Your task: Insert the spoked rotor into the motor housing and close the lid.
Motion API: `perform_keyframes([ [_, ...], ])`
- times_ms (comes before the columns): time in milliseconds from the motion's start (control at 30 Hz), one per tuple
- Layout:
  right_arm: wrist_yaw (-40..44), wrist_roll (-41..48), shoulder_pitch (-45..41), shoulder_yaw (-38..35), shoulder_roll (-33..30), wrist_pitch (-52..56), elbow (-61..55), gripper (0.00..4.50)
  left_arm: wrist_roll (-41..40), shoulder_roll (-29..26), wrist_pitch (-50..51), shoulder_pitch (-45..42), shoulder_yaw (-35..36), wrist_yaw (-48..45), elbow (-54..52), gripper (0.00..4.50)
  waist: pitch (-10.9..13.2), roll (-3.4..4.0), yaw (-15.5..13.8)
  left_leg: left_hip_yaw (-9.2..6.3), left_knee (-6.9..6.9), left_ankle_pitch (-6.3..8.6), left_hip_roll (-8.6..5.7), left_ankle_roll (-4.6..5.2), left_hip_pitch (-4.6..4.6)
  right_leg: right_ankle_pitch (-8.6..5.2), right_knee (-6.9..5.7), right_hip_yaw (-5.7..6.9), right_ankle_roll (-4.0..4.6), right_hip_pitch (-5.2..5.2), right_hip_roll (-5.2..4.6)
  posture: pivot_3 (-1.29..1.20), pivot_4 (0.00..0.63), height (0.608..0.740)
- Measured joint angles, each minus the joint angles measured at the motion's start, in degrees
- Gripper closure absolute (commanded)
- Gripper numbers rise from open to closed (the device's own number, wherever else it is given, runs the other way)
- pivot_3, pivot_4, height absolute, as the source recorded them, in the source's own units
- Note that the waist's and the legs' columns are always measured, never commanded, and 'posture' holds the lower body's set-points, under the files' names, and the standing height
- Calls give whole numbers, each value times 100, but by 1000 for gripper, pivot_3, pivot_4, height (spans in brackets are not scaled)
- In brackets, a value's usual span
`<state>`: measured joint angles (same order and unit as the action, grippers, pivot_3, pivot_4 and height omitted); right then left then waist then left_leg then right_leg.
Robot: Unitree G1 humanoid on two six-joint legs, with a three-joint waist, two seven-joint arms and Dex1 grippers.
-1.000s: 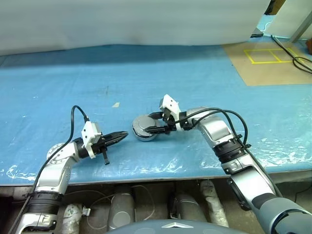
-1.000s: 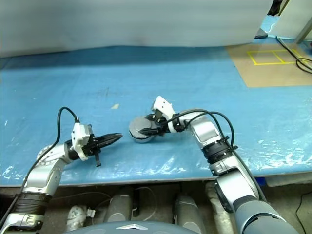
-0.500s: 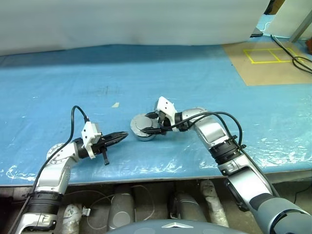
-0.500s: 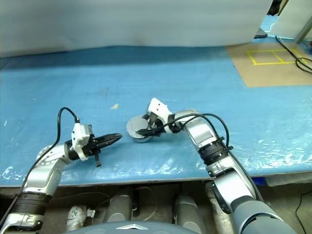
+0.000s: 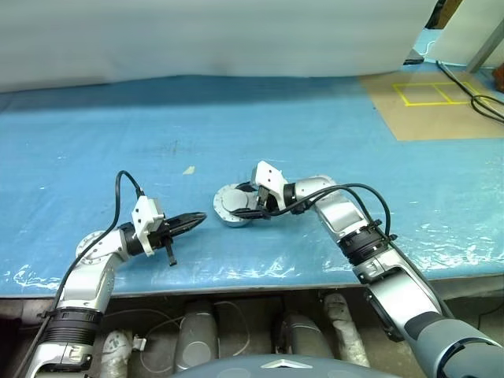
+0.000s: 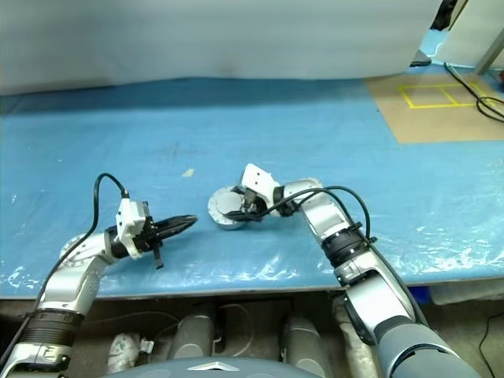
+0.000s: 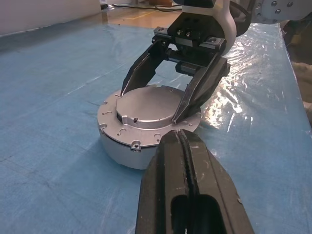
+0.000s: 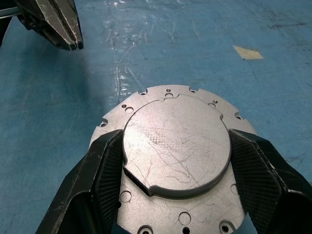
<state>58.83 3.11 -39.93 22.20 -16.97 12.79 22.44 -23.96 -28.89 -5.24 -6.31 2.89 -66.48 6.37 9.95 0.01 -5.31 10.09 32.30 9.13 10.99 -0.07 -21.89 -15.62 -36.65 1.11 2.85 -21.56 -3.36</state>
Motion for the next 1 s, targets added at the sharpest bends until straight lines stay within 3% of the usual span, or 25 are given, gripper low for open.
perform_keyframes([
  [300,-8,17,-406,-73,69,779,486,1548,15,52,-73,13,-31,-37,21,4500,-5,5,-42,1,-24,3,-12,1,89,-27,5,-6,-45,52,-13,0,150,740],
  [1000,-496,30,-85,-173,84,1223,-143,1548,274,181,-261,-314,-196,33,420,4500,-94,0,-39,11,-127,2,-26,0,77,-9,110,-5,-15,68,-13,0,150,740],
])
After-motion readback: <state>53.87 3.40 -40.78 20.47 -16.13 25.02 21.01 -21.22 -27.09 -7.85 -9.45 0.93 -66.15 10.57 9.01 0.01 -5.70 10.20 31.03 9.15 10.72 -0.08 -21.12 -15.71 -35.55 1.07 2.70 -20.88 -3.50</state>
